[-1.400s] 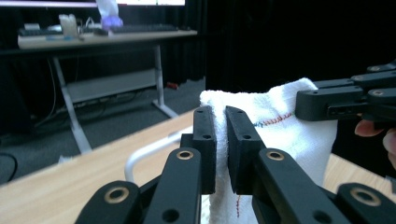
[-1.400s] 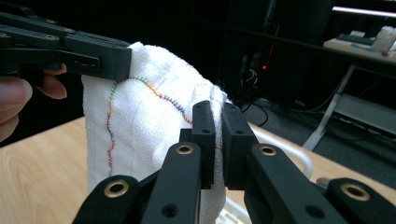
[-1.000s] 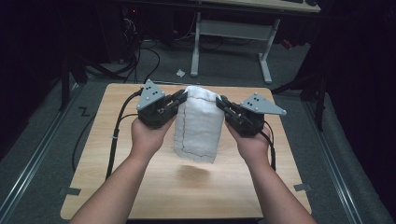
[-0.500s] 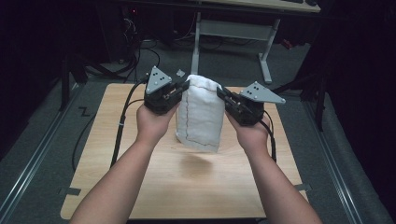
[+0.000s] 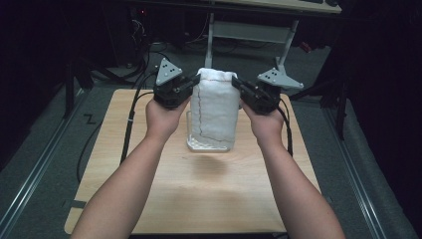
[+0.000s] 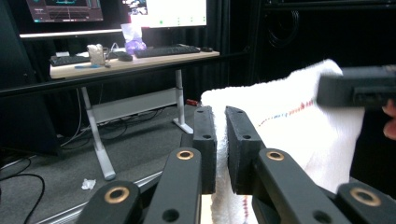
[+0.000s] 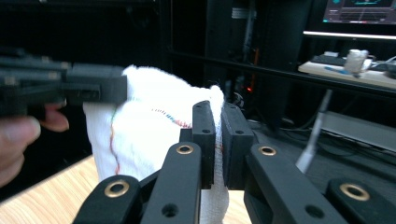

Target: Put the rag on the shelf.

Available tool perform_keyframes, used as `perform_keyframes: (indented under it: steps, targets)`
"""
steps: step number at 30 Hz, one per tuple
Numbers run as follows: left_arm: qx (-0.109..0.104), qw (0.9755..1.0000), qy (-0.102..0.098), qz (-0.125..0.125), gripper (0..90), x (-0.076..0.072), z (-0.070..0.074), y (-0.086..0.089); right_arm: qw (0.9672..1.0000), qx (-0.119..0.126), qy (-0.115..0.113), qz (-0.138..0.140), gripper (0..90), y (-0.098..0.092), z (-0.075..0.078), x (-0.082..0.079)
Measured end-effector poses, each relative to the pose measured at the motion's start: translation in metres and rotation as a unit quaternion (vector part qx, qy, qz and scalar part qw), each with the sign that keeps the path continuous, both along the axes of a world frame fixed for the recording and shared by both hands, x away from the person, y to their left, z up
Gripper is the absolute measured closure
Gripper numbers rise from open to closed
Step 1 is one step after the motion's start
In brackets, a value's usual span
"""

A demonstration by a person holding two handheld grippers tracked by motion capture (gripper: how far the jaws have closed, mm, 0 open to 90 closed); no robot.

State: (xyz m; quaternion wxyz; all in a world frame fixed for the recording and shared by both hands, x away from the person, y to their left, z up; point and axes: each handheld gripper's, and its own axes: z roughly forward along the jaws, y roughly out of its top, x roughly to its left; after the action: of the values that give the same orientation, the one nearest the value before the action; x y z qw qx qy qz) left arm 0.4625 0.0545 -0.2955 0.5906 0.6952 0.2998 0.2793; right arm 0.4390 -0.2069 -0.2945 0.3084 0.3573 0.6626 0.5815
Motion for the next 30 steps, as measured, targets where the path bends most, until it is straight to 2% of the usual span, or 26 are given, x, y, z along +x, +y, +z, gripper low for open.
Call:
perform_keyframes:
  steps: [3,7,12,18,21,22,26,30]
  targets:
    - [0.01,0.9999,-0.004,0.001,83.3,0.002,0.001,0.0,0.9999,0.004,0.011,0.001,86.3,-0.001,0.001,0.011]
    - [0.002,0.9999,0.001,0.015,83.3,0.011,0.003,0.001,0.9998,0.011,0.013,0.0,86.2,0.003,0.001,0.018]
    - [-0.004,0.9997,0.014,0.02,83.3,0.024,0.002,0.001,0.9997,0.001,0.022,-0.005,86.2,0.005,0.0,0.029]
    - [-0.011,0.9996,0.017,0.021,83.1,0.037,0.002,0.0,0.9997,-0.002,0.022,-0.008,86.2,0.006,0.0,0.044]
    - [-0.002,0.9995,0.02,0.025,83.1,0.046,0.0,-0.001,0.9998,-0.003,0.02,-0.008,86.1,0.006,-0.001,0.049]
    - [0.0,0.9993,0.023,0.029,83.1,0.052,-0.003,-0.002,0.9996,-0.003,0.025,-0.01,86.1,0.006,-0.003,0.056]
    - [-0.01,0.9987,0.039,0.032,82.9,0.063,-0.01,-0.003,0.9993,-0.014,0.03,-0.017,86.0,0.008,-0.009,0.067]
    - [-0.01,0.9984,0.043,0.035,82.9,0.07,-0.016,-0.004,0.9989,-0.02,0.037,-0.018,86.0,0.008,-0.014,0.074]
